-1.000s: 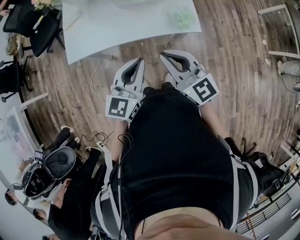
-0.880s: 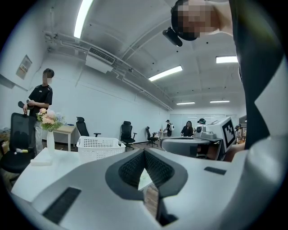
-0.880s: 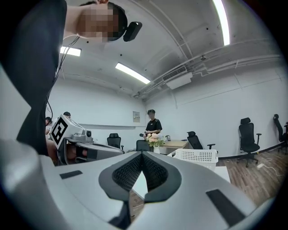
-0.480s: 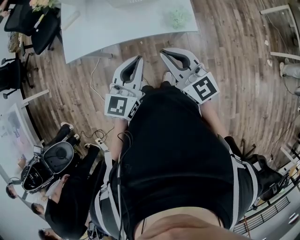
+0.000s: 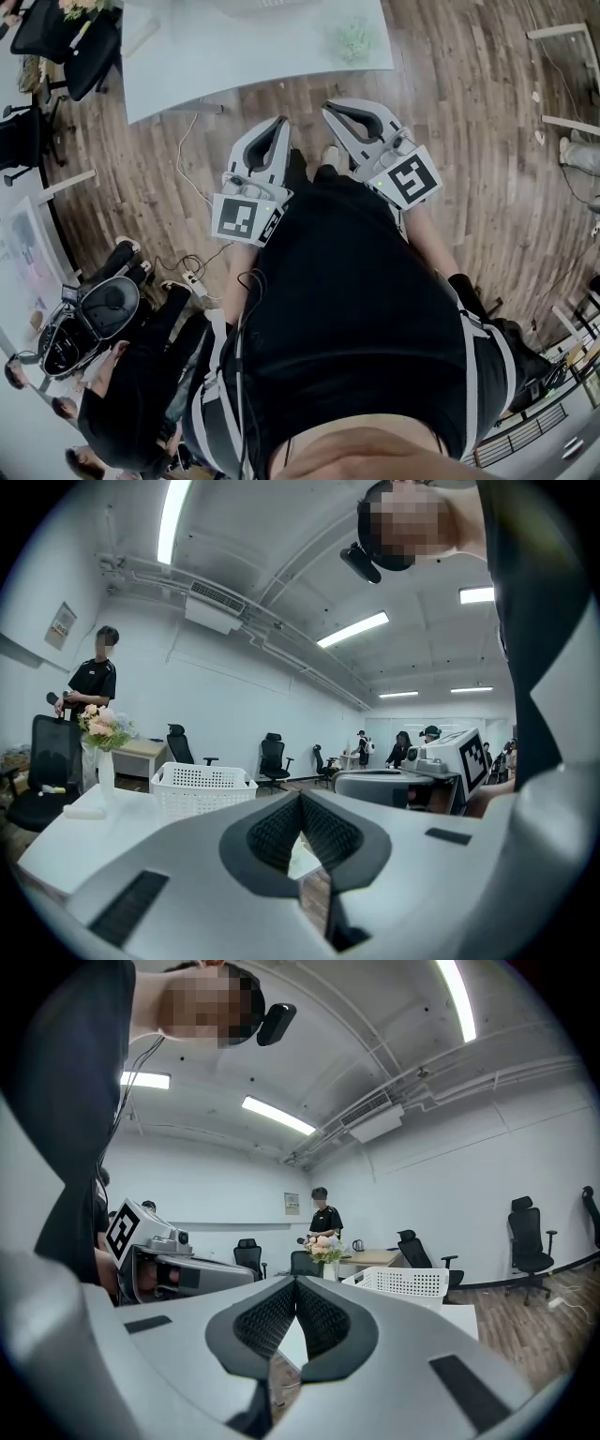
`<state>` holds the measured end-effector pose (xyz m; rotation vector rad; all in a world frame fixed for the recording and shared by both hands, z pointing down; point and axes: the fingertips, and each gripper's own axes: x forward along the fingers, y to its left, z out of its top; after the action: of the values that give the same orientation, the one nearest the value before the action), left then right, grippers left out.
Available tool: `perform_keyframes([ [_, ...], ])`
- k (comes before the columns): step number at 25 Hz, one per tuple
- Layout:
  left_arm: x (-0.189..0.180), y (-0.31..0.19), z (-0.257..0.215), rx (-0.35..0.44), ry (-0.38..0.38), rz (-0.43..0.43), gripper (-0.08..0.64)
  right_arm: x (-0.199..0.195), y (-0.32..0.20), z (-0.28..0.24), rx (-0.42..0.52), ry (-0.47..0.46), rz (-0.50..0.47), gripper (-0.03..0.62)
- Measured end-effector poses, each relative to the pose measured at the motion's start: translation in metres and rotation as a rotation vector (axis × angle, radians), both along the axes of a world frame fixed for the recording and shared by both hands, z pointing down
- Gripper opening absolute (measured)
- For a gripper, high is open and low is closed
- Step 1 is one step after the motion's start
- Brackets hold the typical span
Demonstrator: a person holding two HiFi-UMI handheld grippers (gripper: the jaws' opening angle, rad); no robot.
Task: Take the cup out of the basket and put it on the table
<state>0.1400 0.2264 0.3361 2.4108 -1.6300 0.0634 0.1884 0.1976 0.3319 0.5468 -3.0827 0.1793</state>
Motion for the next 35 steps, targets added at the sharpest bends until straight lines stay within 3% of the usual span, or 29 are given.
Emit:
perform_keyframes([
  [7, -0.028, -0.013, 0.000, 0.019, 0.001, -0.006, 0.021, -0.029, -0.009, 0.000, 0.014, 0.006, -0.025, 0.018],
  [21, -0.112, -0.081, -0.006, 0.053, -0.011, 0.053, 0.021, -0.110, -0.073, -0.009, 0.039, 0.050, 0.034, 0.018],
  [26, -0.140, -0.098, -0.003, 0.039, -0.058, 0.074, 0.023, -0.146, -0.091, -0.014, 0.045, 0.032, 0.038, 0.018],
  [35, -0.190, -0.116, 0.000, 0.041, -0.095, 0.140, 0.060, -0.203, -0.110, -0.008, 0.033, 0.079, 0.093, 0.018],
])
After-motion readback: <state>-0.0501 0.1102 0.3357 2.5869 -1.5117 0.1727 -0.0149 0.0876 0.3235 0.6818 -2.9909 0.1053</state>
